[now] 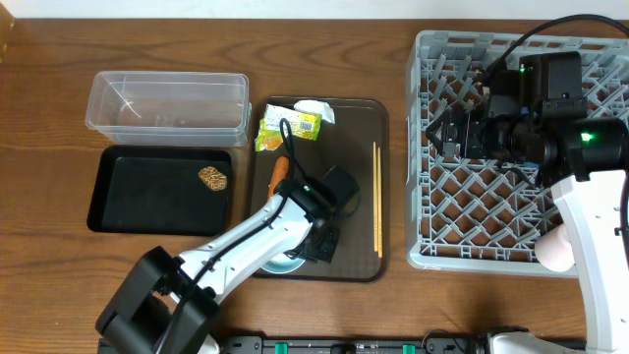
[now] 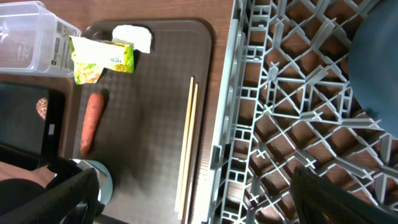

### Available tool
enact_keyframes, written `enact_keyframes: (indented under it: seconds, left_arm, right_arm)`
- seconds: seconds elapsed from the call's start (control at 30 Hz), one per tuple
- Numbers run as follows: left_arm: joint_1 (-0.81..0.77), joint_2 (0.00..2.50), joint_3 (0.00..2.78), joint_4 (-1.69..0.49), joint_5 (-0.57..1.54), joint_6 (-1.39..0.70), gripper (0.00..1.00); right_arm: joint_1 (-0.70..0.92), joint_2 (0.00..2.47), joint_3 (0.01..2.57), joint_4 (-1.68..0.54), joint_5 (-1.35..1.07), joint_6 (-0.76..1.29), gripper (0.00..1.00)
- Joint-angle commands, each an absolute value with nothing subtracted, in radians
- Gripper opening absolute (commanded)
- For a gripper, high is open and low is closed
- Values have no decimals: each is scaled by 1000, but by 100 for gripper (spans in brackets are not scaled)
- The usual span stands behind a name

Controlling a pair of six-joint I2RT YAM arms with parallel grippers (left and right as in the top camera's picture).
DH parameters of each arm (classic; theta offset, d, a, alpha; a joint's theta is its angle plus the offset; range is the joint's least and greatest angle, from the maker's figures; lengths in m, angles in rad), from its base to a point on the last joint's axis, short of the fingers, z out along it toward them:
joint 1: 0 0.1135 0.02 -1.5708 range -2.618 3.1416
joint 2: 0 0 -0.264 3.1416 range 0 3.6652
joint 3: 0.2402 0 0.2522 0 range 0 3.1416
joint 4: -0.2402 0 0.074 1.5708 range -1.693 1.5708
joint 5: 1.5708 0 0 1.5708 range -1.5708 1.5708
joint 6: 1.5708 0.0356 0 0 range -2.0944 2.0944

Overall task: Sort waste into correct bins and load items into the dishwasher rack
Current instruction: 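Lift the light-blue bowl of rice with the left gripper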

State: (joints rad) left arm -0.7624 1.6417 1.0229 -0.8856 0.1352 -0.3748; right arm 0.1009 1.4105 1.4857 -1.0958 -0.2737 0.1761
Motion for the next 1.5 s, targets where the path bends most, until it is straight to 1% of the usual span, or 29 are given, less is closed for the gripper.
enact_keyframes:
  seconds: [0.0,0.2,0.4,0.47,0.6,0.7,0.73,0.77,0.8,0.87,0.93,0.97,1.0,1.03,1.3,1.47]
  left_arm:
    - [-772,1654,1010,-881,146,-406,9]
    - [-772,1655,941,-834,148,-448,10]
    - [-772,1655,886,-761,195,-451,10]
    - [-772,1655,885,-759,194,-450,7]
    - [-772,1657,885,-753,192,-423,7]
    - [-772,1658,885,-754,191,-424,17]
    - [-772,1660,885,-752,191,-424,27]
    - [-772,1664,885,-749,189,-424,32]
    - [-772,1670,885,-748,186,-424,34]
    - [-772,1689,885,-746,187,-424,34]
    - [-772,1704,886,-746,187,-424,23]
    - [-772,1706,886,-746,190,-424,19]
    - [-769,1706,886,-746,191,-424,11]
    - [-769,1704,888,-747,191,-424,8]
    - [-769,1703,900,-763,191,-419,6]
    - [-769,1681,948,-828,173,-408,6]
  right_arm:
    - [115,1401,1485,-1096,-281,187,91]
    - [115,1401,1485,-1096,-281,187,91]
    - [115,1401,1485,-1091,-281,187,91]
    - [115,1401,1485,-1092,-281,187,91]
    - [115,1401,1485,-1092,-281,187,91]
    - [115,1401,1485,-1094,-281,187,91]
    - [115,1401,1485,-1094,-281,187,91]
    - [115,1401,1485,-1094,-281,187,91]
    - [115,1401,1485,-1094,-281,187,91]
    - [115,1401,1485,-1094,-281,187,91]
    - [115,1401,1485,-1094,-281,187,91]
    - [115,1401,1485,-1094,-281,187,91]
    - [115,1401,1485,-1094,-281,187,91]
    - [115,1401,1485,-1094,-281,187,91]
    - [115,1401,1485,-1093,-281,187,91]
    - [115,1401,1485,-1093,-281,187,91]
